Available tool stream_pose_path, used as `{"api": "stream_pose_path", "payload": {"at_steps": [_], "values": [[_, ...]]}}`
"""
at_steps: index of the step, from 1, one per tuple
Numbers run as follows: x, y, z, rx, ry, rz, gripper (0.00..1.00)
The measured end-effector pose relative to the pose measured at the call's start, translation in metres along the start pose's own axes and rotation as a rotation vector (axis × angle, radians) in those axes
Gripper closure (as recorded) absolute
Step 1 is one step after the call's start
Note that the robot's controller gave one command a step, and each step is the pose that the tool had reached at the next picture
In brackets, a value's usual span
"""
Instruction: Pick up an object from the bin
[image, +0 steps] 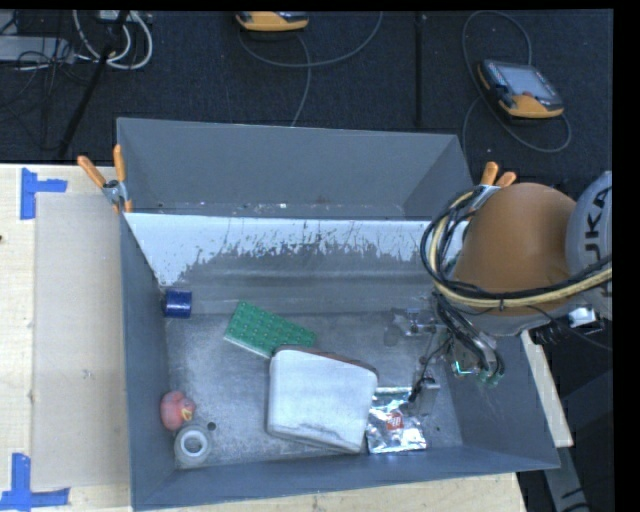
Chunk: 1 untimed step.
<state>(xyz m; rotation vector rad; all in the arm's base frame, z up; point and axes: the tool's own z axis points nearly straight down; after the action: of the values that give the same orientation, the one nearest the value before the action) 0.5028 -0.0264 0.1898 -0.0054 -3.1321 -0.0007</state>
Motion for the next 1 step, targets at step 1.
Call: {"api": "stream_pose_path", "payload": {"at_steps": [1], "values": [[-0.0073, -0.0388, 0.1224, 0.000, -0.003, -0.140, 0.00]]}}
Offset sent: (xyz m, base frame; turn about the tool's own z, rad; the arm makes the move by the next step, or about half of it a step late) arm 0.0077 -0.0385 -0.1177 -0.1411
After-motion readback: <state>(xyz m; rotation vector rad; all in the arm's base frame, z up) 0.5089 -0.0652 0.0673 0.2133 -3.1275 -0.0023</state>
